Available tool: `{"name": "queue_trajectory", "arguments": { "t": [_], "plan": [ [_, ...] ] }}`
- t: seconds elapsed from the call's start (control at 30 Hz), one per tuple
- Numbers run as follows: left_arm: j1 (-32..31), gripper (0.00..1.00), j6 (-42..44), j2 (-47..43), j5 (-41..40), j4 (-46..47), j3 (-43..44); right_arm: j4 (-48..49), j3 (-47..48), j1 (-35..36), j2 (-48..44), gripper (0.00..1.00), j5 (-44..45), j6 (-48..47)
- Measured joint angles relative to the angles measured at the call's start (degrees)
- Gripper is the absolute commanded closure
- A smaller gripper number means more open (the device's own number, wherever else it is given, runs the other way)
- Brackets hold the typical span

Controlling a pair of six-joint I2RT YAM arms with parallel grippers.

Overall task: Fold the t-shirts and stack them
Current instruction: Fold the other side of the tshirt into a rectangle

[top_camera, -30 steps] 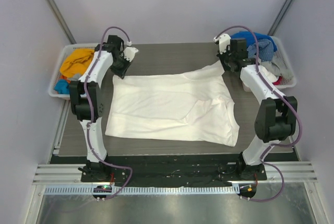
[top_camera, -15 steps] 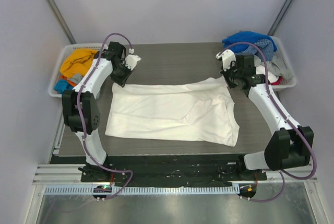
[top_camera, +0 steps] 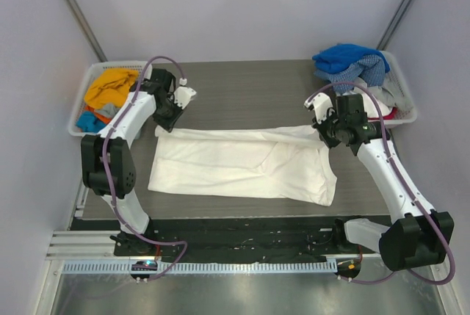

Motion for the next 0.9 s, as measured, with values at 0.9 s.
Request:
{"name": "queue_trajectory", "arguments": {
  "t": [0.9],
  "plan": [
    [-2.14, 1.0, -0.2, -3.34, -3.39, 4.98, -13.22, -4.13, -7.96, 0.24, -3.67, 0.99, -0.79, -2.19]
  ]
}}
